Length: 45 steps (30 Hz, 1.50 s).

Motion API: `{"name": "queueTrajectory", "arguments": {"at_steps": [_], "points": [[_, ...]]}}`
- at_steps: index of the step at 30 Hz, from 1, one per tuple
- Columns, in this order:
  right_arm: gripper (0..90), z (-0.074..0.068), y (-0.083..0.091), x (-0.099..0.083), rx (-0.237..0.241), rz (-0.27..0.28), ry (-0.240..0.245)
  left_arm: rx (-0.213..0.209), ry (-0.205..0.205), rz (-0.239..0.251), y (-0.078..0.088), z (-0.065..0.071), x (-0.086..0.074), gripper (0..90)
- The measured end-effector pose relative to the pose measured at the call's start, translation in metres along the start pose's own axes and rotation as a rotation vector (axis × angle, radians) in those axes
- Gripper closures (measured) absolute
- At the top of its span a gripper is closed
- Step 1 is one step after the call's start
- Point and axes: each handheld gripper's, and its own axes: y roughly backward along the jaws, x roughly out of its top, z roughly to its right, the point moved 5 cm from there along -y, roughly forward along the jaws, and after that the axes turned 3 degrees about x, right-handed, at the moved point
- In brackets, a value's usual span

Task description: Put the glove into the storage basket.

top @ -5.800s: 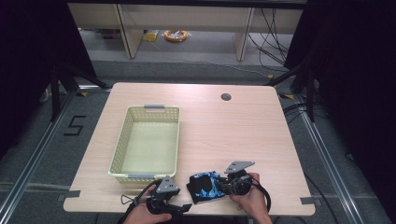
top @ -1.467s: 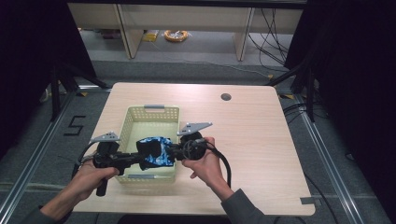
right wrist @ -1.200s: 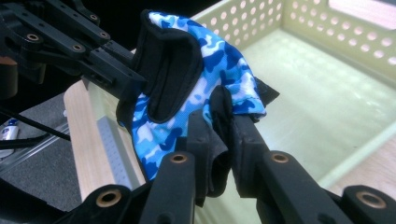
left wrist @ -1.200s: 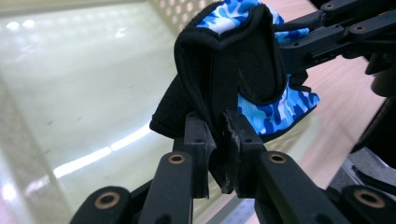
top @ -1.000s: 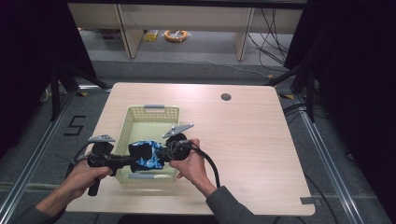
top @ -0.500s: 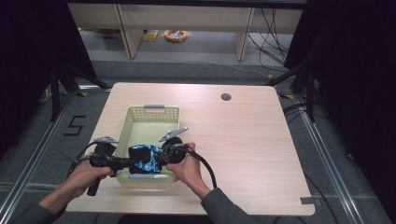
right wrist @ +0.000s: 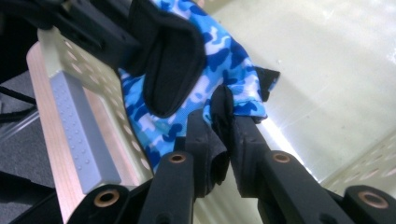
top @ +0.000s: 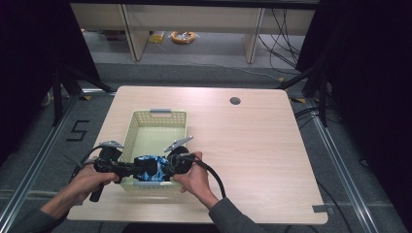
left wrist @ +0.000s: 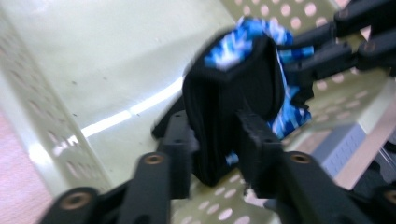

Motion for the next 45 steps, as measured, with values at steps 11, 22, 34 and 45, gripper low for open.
{"name": "queueTrajectory", "arguments": {"at_steps": [11,22,34,45], "points": [[75.3,0.0,0.003,-0.003,-0.029,-0.032,0.024,0.063,0.052,0.045,0.013,-0.002,0.004,43.6],[48.7,0.005,0.013,0.005,-0.102,-0.007,0.077,0.034,0.08,0.075,0.017,0.013,0.006,28.8],[43.2,0.018,0.054,0.002,-0.094,0.109,0.087,-0.023,0.124,0.156,0.02,0.037,0.013,19.9],[40.6,0.024,0.087,-0.015,-0.071,0.169,0.071,-0.102,0.104,0.199,0.018,0.062,0.015,17.1]]}}
